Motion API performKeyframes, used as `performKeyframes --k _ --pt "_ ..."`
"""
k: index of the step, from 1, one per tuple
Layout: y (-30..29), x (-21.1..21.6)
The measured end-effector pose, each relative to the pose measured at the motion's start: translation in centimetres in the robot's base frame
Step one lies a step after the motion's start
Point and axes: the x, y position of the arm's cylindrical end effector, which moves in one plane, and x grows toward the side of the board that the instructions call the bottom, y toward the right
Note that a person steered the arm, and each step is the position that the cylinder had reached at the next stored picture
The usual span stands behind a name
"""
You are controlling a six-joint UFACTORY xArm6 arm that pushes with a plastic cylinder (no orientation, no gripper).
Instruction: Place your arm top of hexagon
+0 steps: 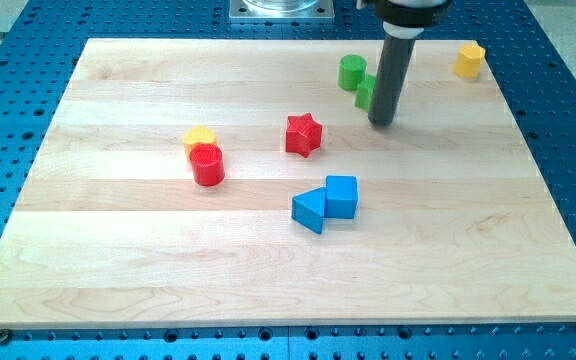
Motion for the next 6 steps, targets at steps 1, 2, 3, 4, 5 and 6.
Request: performKeyframes --k 1,2,3,4,5,6 --pt "0.0 -1.9" --pt "-0.1 -1.2" --pt "3.9 -0.5" --pt "9.3 -4.3" --pt "10.8 -9.5" --pt "10.1 -11.3"
